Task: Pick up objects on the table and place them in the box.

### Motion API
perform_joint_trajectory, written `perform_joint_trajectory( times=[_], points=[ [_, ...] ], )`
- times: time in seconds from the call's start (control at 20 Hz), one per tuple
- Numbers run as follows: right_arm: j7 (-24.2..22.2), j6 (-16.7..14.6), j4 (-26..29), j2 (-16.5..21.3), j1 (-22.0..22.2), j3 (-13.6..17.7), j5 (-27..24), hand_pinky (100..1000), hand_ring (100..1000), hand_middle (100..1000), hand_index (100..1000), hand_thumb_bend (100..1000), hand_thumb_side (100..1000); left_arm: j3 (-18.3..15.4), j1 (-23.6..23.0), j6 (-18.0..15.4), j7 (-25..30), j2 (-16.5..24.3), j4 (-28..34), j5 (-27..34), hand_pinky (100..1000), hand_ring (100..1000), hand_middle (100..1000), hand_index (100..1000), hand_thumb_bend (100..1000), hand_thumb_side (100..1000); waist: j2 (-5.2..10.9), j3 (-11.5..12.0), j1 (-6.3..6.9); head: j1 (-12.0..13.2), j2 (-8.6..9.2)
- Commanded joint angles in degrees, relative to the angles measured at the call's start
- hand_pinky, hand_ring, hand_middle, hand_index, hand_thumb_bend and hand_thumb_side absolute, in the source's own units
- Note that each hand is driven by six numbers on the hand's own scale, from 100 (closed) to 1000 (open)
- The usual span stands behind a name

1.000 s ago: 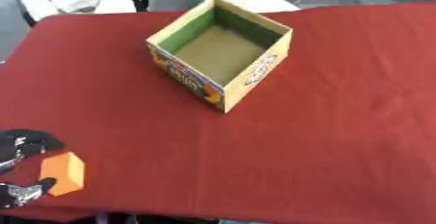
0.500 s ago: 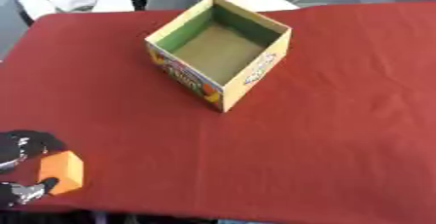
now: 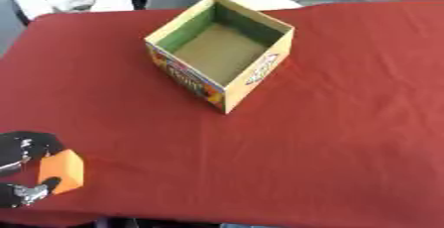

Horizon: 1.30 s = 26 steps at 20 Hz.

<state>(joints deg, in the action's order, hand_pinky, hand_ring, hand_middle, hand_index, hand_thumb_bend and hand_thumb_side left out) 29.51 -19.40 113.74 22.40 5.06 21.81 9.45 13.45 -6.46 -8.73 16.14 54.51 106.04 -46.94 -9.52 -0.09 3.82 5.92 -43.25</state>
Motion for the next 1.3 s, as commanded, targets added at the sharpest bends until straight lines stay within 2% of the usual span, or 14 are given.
perform_joint_trajectory(
  times=[0.05,0.15,0.2,0.3,0.45,0.5,0.55,0.6,0.65,0.9,1.1,1.3],
  points=[
    [-0.15,-0.10,0.85,0.79,-0.20,0.29,-0.29,623,741,502,696,100,800,0.07,-0.07,-0.44,0.13,0.90,0.73,0.28,894,926,767,780,100,1000,0.40,-0.03,-0.26,-0.19,-0.06],
    [-0.09,-0.09,0.85,0.76,-0.14,0.34,-0.28,624,741,502,696,100,800,-0.14,-0.23,-0.54,0.10,0.89,1.47,1.38,871,900,726,727,100,1000,0.43,0.03,-0.25,-0.27,-0.05],
    [-0.07,-0.06,0.85,0.73,-0.12,0.35,-0.27,624,741,502,696,100,800,-0.29,-0.31,-0.50,0.04,0.91,1.89,1.97,857,880,697,699,100,967,0.45,0.07,-0.24,-0.32,-0.05],
    [-0.04,0.02,0.85,0.67,-0.09,0.38,-0.29,624,741,502,696,100,802,-0.73,-0.37,-0.22,-0.26,0.95,2.83,3.28,816,834,645,653,100,727,0.48,0.13,-0.22,-0.42,-0.04],
    [-0.02,0.10,0.85,0.62,-0.06,0.39,-0.32,624,741,502,696,100,802,-1.35,-0.45,0.00,-0.67,1.10,4.20,4.79,812,830,641,650,100,710,0.48,0.16,-0.22,-0.53,-0.03],
    [0.00,0.09,0.85,0.64,-0.04,0.41,-0.31,624,741,502,696,100,801,-1.71,-0.27,-0.13,-1.00,1.14,4.87,5.33,761,775,587,605,100,448,0.50,0.21,-0.19,-0.56,-0.12],
    [0.01,0.08,0.85,0.64,-0.03,0.42,-0.29,624,741,502,696,100,801,-2.22,-0.12,-0.29,-1.45,1.25,5.62,6.10,747,763,575,592,100,353,0.50,0.28,-0.16,-0.63,-0.17],
    [0.00,0.08,0.85,0.64,-0.03,0.42,-0.28,624,741,502,696,100,801,-2.69,-0.05,-0.39,-1.77,1.38,6.22,6.90,747,763,575,592,100,353,0.51,0.32,-0.14,-0.70,-0.18],
    [0.01,0.08,0.85,0.63,-0.03,0.43,-0.27,624,742,502,696,100,800,-3.12,0.07,-0.48,-2.08,1.50,6.77,7.55,730,748,561,578,100,290,0.53,0.34,-0.12,-0.77,-0.18],
    [0.15,-0.05,0.85,0.76,0.09,0.53,-0.23,625,742,503,697,100,799,-4.84,0.89,-1.66,-4.24,1.92,8.45,9.39,701,713,534,556,100,273,0.59,0.40,-0.13,-1.27,-0.16],
    [0.25,-0.16,0.85,0.89,0.23,0.61,-0.09,626,742,503,697,100,797,-6.19,2.60,-4.57,-5.54,2.40,8.54,12.47,697,702,530,558,100,261,0.64,0.50,-0.11,-1.50,-0.27],
    [0.43,-0.28,0.85,1.07,0.31,0.71,0.07,626,742,504,698,100,796,-8.00,6.31,-8.10,-7.29,3.44,8.55,17.83,695,689,524,558,100,247,0.57,0.46,-0.09,-2.44,-0.26]
  ],
)
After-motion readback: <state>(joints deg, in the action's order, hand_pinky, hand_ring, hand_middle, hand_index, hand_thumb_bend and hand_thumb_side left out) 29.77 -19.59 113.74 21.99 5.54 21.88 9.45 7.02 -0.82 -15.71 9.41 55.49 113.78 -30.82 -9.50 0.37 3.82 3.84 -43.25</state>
